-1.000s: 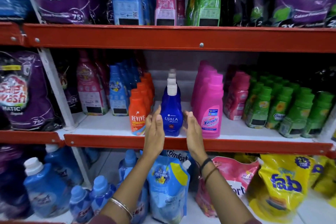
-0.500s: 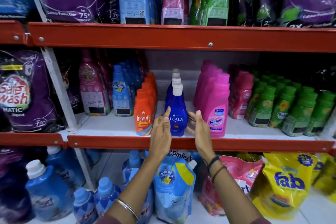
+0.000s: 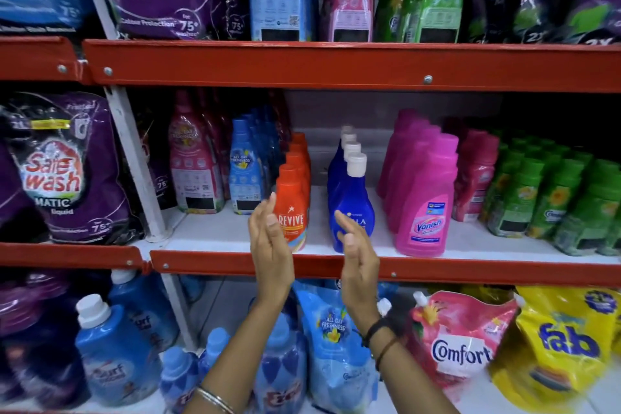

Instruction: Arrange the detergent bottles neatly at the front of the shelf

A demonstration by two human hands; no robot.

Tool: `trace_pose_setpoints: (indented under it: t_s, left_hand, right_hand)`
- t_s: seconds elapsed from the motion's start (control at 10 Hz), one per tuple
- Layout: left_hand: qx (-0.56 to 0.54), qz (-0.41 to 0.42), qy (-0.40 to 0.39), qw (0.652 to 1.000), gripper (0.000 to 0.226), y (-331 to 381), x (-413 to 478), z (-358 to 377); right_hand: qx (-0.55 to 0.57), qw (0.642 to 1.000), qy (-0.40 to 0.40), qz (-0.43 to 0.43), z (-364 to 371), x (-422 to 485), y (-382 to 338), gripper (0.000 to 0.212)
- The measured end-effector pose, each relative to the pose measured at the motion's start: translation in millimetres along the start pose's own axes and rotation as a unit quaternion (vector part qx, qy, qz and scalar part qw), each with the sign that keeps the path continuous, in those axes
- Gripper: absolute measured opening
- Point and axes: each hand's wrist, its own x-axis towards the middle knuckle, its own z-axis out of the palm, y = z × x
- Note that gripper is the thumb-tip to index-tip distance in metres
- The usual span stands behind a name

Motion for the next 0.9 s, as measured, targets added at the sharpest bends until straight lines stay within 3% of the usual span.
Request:
trace_pose_setpoints:
  t_s: [0.1, 0.2, 0.4, 0.7, 0.9]
  left_hand:
    - [0.019, -0.045, -0.048, 0.998, 0.06, -7.6, 11.4, -8.5]
    - [0.012, -0.054, -0.088, 0.995, 0.058, -9.1, 17.7, -12.8]
    - [-0.002, -0.067, -0.125, 0.99, 0.046, -2.6, 19.4, -18.0]
    - [0.001, -0.059, -0.149, 0.987, 0.053, -9.5, 21.1, -18.3]
    - [0.014, -0.025, -0.158, 0.987, 0.069, -7.0, 19.8, -22.6]
  right_hand:
    - [0.003, 0.994, -0.07, 0.089, 29.8, 0.5, 1.7, 0.064]
    - [0.016, 0.988, -0.062, 0.142, 48.9, 7.6, 0.1, 0.086]
    - [0.042, 0.985, -0.033, 0.161, 54.9, 14.0, 1.8, 0.055]
    - [0.043, 0.985, -0.005, 0.168, 55.8, 13.1, 1.8, 0.064]
    - [0.066, 0.985, -0.007, 0.158, 49.2, 9.4, -9.8, 0.043]
